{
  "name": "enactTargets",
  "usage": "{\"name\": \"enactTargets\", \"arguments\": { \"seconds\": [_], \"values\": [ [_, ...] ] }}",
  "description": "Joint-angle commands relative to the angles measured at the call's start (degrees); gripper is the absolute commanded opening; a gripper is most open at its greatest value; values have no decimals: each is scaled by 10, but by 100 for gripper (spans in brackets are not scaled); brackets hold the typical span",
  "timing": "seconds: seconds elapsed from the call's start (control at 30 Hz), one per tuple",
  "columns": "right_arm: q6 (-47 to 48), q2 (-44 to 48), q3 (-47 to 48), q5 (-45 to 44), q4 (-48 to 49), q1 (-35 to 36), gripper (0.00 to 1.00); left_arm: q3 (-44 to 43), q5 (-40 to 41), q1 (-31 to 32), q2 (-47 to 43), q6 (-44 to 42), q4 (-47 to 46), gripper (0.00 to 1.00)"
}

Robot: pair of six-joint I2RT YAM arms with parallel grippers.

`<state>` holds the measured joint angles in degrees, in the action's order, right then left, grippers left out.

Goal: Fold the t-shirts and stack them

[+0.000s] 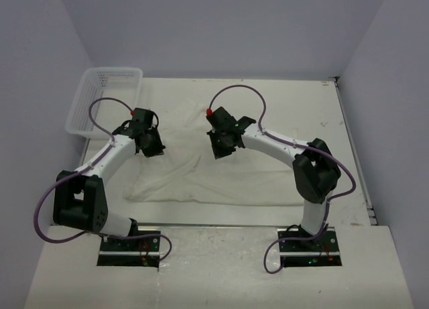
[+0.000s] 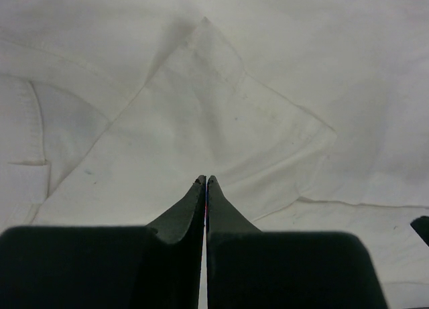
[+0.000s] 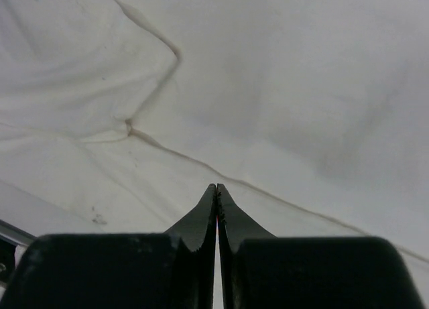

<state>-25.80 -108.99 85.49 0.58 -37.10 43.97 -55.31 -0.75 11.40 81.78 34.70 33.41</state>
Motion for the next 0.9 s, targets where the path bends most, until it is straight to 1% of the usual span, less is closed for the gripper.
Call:
{"name": "enactTargets", "arguments": {
  "seconds": [0.0, 0.13, 0.17, 0.23, 0.33, 0.5, 0.57, 0.6, 0.63, 0.67, 0.7, 0.73, 0.77, 0.8, 0.83, 0.87],
  "values": [
    [-15, 77, -35, -40, 15, -4, 0, -30, -16, 2, 20, -16, -35, 0],
    [-5, 105, -60, -86, -2, -36, 0, -39, -13, 2, 34, -21, -55, 0],
    [-2, 112, -66, -90, -4, -56, 0, -49, -11, 2, 36, -24, -55, 0],
    [0, 134, -81, -90, -7, -90, 0, -62, -1, 2, 52, -28, -47, 0],
    [6, 160, -89, -88, -7, -118, 0, -81, 19, 3, 79, -31, -43, 0],
    [15, 157, -68, -84, -12, -189, 1, -127, 10, 3, 116, -27, -44, 0],
    [24, 141, -59, -72, -15, -216, 5, -163, -4, 3, 138, -31, -46, 0],
    [27, 135, -53, -69, -14, -223, 11, -181, -10, 2, 146, -44, -41, 1],
    [30, 124, -49, -66, -15, -237, 16, -221, -13, 3, 168, -55, -37, 15],
    [32, 120, -46, -66, -15, -244, 20, -245, -16, 2, 181, -55, -30, 21],
    [34, 116, -42, -59, -15, -250, 32, -271, -27, 3, 195, -70, -22, 25],
    [35, 114, -41, -57, -15, -259, 37, -296, -28, 4, 222, -76, -18, 34],
    [37, 113, -41, -54, -13, -264, 41, -344, -26, 3, 236, -84, -19, 45],
    [37, 110, -39, -50, -14, -268, 45, -371, -23, 3, 251, -105, -21, 53],
    [37, 109, -39, -45, -13, -273, 46, -397, -29, 3, 284, -117, -22, 65],
    [37, 109, -39, -44, -12, -274, 48, -454, -35, 3, 306, -131, -22, 66]
  ]
}}
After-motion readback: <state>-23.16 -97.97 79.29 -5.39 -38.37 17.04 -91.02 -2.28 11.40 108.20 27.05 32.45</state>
